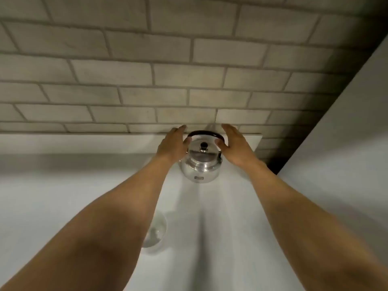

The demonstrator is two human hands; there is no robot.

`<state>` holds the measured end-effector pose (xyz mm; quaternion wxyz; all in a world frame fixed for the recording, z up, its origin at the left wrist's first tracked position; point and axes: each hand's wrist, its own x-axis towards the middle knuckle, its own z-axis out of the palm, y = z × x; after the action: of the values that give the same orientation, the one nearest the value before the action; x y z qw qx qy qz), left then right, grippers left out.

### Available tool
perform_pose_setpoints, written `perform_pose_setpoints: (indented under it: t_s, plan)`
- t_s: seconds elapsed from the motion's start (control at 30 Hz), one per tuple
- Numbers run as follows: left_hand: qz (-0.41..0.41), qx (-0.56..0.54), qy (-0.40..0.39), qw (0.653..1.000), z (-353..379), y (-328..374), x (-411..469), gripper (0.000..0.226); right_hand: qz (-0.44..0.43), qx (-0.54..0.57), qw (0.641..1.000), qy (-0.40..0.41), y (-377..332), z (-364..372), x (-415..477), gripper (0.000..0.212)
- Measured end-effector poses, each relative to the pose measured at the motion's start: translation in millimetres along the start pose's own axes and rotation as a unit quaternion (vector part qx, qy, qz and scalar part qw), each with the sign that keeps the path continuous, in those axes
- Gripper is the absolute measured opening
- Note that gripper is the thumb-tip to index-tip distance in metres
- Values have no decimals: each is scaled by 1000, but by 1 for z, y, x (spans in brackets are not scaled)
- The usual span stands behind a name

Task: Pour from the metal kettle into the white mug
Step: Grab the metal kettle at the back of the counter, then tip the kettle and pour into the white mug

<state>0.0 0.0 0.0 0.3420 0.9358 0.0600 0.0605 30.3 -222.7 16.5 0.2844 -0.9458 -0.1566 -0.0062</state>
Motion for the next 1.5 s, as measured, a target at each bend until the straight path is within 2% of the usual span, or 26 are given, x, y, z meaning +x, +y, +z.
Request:
perform_pose_setpoints:
  t_s: [0.07, 0.2, 0.4, 0.53, 0.67, 0.77, 0.87, 0.97, 1.17, 1.33, 1.5]
  plan:
    - [6, -15, -15, 1000, 7, 1, 9, 53, -34, -1, 999, -16, 1, 3, 12, 67]
    - [-10, -37, 3, 999, 18, 3, 16, 25, -54, 24, 996, -62, 0, 16, 28, 54]
    - [-6, -12, 1, 1000, 17, 8, 9, 25, -37, 93, 994, -43, -1, 20, 30, 24]
    - [14, -28, 2, 1000, 7, 20, -15, 24, -25, 86, 995, -50, -3, 0, 11, 25]
    - [47, -39, 10, 998, -16, 48, -50, 27, -39, 73, 996, 33, -24, -30, -18, 30]
    - [81, -34, 64, 994, -27, 61, -88, 35, -51, 81, 994, 60, -39, -46, -47, 31]
    - [115, -17, 109, 987, -29, 63, -136, 55, -75, 77, 992, 65, -51, -54, -82, 32]
    - [139, -20, 135, 981, -20, 55, -189, 59, -86, 70, 991, 74, -56, -58, -114, 33]
    - [154, 30, 68, 985, 13, 37, -254, 62, -86, 74, 991, 70, -58, -57, -160, 38]
    - [181, 60, 98, 977, 21, 37, -275, 61, -93, 65, 992, 63, -67, -53, -181, 39]
    - [184, 73, 64, 978, 24, 37, -287, 66, -111, 48, 992, 45, -78, -49, -192, 39]
